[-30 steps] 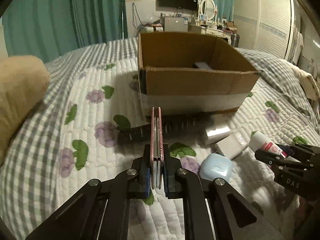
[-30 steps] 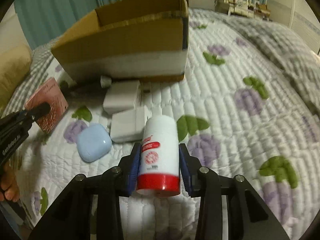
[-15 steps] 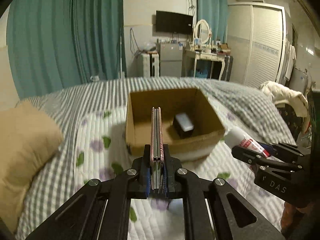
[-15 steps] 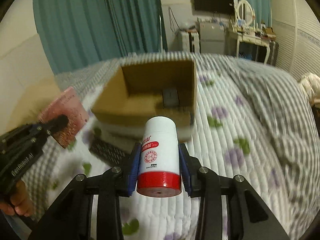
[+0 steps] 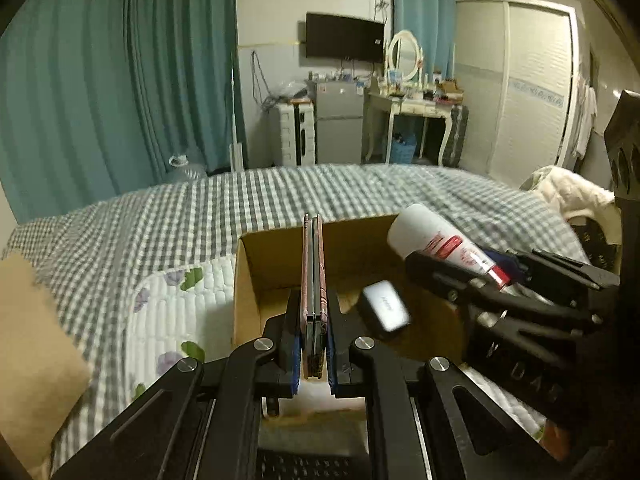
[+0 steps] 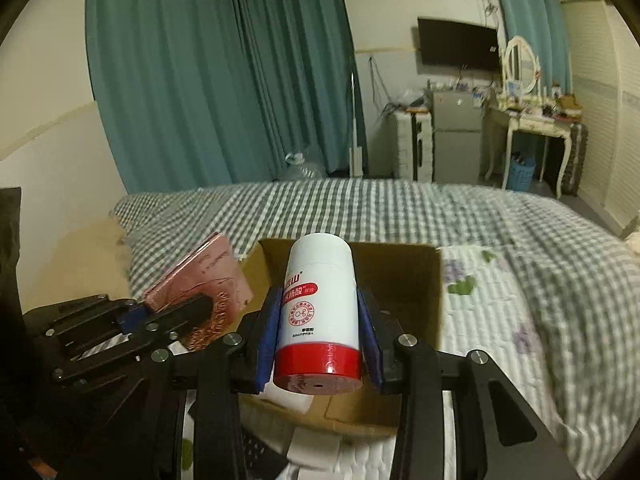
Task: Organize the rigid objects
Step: 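Lower the passport and bottle into the box and open both tools, then grasp a white charger block with the right tool while the left tool grasps the light blue earbud case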
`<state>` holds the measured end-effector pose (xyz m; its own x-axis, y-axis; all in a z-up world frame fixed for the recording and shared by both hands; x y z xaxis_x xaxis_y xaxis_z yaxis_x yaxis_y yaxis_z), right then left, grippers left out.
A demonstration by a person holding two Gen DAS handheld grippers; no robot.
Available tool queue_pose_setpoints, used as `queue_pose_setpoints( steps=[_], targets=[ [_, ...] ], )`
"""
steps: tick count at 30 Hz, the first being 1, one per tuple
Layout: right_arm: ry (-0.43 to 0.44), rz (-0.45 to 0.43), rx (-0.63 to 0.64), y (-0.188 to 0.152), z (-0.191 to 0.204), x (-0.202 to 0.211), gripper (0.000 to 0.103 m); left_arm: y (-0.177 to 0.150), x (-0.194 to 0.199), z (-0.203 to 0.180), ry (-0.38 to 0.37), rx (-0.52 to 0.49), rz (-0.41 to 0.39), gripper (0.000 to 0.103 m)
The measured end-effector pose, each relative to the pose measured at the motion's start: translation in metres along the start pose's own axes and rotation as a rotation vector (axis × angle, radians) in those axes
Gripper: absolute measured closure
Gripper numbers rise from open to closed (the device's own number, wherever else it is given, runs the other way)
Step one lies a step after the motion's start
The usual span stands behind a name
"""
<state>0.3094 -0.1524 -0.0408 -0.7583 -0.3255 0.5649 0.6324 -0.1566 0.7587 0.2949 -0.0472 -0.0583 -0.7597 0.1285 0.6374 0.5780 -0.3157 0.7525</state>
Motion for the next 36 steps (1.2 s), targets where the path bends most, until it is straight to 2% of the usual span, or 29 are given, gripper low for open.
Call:
queue_pose_setpoints(
  steps=[5,10,13,17,18,20,21,22,24,26,29,31,33,36],
  targets=[
    [0.000,0.085,-0.033,-0.010,-0.015,-0.060,0.067,-0.017,-0.042,0.001,-0.020,-0.001,0.053,0.093],
    [-0.018,0.098,-0.033,-0.018,-0.026,-0.083,0.067,-0.029,-0.065,0.000,-0.031,0.011,0.072,0.093],
    [-0.022,0.072,-0.026,-0.017,-0.029,-0.084,0.066,-0.031,-0.068,-0.003,-0.044,0.012,0.066,0.093],
    [-0.017,0.039,-0.042,-0.003,-0.031,-0.069,0.042,-0.032,-0.061,-0.006,-0.041,0.013,0.077,0.090],
    [-0.020,0.019,-0.042,0.001,-0.031,-0.062,0.042,-0.031,-0.053,-0.007,-0.046,0.016,0.066,0.086],
    [-0.022,-0.008,-0.040,0.009,-0.030,-0.043,0.041,-0.027,-0.039,-0.009,-0.042,0.021,0.061,0.067],
    [-0.019,-0.015,-0.041,0.012,-0.029,-0.032,0.040,-0.025,-0.028,-0.009,-0.034,0.024,0.054,0.048],
    [-0.016,-0.020,-0.042,0.015,-0.028,-0.023,0.038,-0.023,-0.016,-0.009,-0.023,0.029,0.041,0.037],
    [-0.021,-0.023,-0.033,0.019,-0.026,-0.003,0.035,-0.019,0.010,-0.009,0.003,0.042,0.011,0.034],
    [-0.041,-0.032,-0.005,0.020,-0.023,0.022,0.033,-0.017,0.033,-0.007,0.043,0.056,0.004,0.028],
    [-0.065,-0.030,0.030,0.012,-0.019,0.062,0.032,-0.018,0.074,-0.003,0.098,0.077,-0.034,0.013],
    [-0.070,-0.032,0.040,0.006,-0.016,0.088,0.026,-0.022,0.104,-0.003,0.134,0.086,-0.057,0.004],
    [-0.084,-0.037,0.054,0.000,-0.013,0.108,0.015,-0.027,0.123,-0.001,0.155,0.100,-0.072,0.000],
    [-0.108,-0.044,0.082,-0.012,-0.009,0.136,0.004,-0.040,0.142,-0.003,0.179,0.119,-0.071,0.000]
  ],
)
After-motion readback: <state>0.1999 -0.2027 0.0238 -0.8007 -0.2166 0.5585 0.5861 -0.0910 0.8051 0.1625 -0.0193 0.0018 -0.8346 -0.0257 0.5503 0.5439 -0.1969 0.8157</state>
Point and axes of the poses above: each gripper's, at about its wrist camera, not at the fingertips, and x roughly against the way its jaws point, z to its left, y to its top, the point moved 9 cm from there along -x, roughly the way its jaws point, and after that the axes turned 11 degrees about -x, right-handed, at the moved point
